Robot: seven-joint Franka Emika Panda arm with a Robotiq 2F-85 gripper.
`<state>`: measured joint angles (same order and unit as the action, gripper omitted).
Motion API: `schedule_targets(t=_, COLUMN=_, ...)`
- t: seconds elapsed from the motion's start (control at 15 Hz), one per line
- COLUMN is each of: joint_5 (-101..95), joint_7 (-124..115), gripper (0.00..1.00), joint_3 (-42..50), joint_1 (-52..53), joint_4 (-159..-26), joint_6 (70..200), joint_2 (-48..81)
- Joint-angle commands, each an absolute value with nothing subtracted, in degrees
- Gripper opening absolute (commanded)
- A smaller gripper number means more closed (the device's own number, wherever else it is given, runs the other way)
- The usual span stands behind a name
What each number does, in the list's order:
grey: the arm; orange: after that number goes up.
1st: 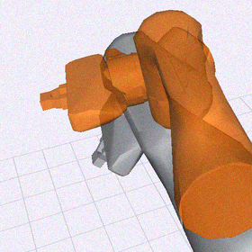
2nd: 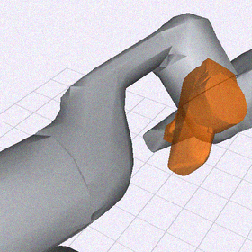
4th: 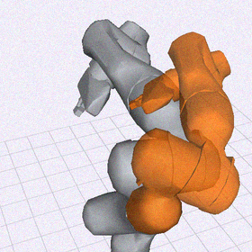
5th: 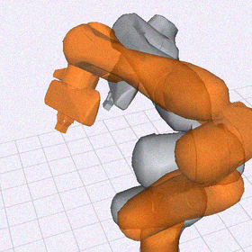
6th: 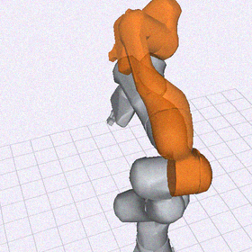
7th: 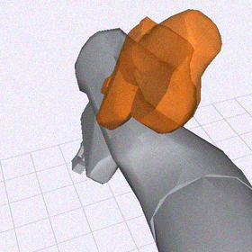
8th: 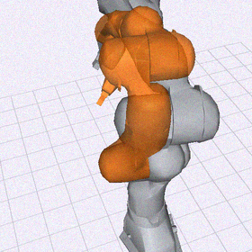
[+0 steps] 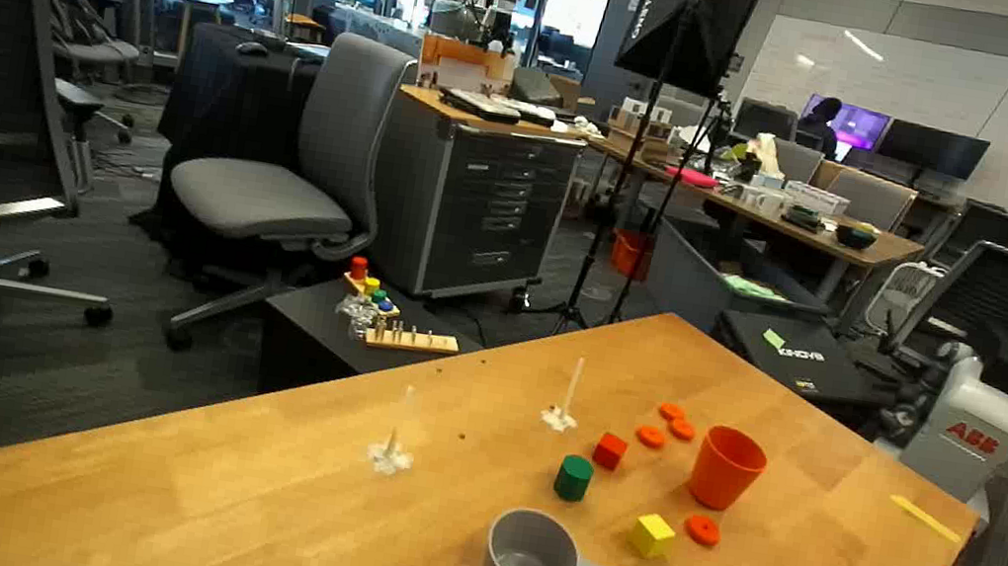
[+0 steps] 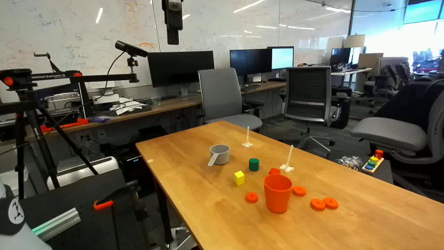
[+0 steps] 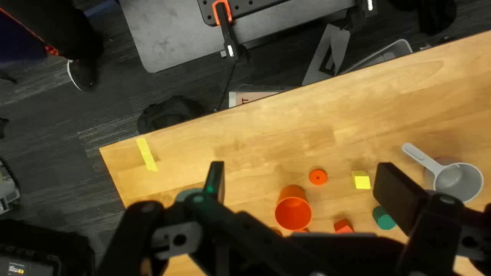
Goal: Put the blocks inside the grey cup
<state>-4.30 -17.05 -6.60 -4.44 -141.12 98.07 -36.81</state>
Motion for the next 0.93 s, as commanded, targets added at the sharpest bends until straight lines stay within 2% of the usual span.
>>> schedule_targets(t=0.0, joint_5=-4.6, joint_7=-17.3, gripper=1.00, joint_3=-6.1, joint_1=-3.8, joint_4=-140.9, joint_6=98.0, joint_2=-36.7)
schedule_targets(t=0.53, joint_5=-4.6, joint_7=-17.3, gripper=1.00, joint_3=-6.1, joint_1=-3.8, joint_4=-140.6, joint_6=98.0, joint_2=-36.9)
schedule_targets(t=0.87, joint_5=-1.7, joint_7=-25.8, gripper=1.00, joint_3=-7.7, joint_1=-4.7, joint_4=-136.4, joint_6=114.4, joint_2=-21.1)
